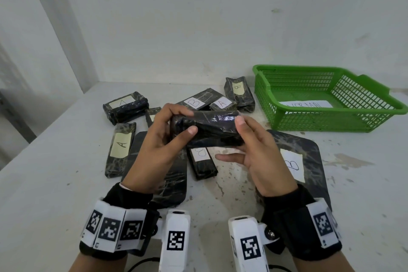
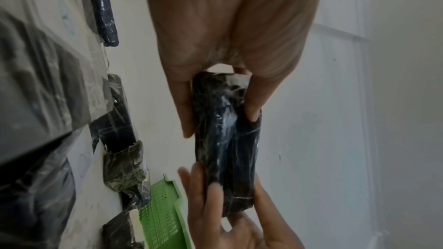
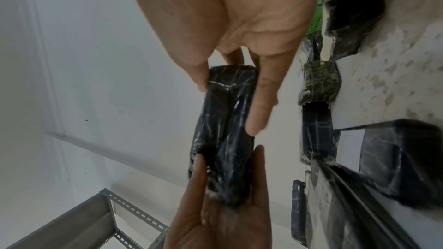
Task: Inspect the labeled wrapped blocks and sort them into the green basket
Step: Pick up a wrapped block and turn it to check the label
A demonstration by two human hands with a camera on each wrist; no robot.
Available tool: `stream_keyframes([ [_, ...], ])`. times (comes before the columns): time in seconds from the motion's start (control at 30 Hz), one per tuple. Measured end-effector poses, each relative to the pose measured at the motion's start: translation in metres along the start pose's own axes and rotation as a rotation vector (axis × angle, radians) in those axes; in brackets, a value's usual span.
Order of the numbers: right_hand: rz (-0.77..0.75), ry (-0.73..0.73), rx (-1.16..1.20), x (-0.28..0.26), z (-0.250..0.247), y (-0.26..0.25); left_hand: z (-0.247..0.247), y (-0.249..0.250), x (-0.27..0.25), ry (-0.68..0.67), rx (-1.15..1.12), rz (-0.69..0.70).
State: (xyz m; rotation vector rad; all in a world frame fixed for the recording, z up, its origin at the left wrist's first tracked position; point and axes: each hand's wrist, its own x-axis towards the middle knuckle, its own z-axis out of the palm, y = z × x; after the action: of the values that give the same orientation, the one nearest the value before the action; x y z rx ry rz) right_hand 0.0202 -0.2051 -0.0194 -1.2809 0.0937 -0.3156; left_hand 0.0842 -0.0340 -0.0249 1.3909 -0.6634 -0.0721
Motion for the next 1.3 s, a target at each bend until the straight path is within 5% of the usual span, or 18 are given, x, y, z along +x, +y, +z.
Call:
stream_keyframes([
  [0.17, -0.112, 0.006, 0.065, 0.000, -0.002, 0.001, 0.002, -0.003, 0.002, 0.126, -0.108, -0.199],
  [0.4, -0.154, -0.013, 0.064, -0.003, 0.000, 0.002, 0.007, -0.001, 0.004, 0.146, -0.183, -0.264],
  [1.3, -0.104, 0.006, -0.085, -0.002, -0.001, 0.006, 0.006, 0.000, 0.001, 0.101, -0.119, -0.179],
])
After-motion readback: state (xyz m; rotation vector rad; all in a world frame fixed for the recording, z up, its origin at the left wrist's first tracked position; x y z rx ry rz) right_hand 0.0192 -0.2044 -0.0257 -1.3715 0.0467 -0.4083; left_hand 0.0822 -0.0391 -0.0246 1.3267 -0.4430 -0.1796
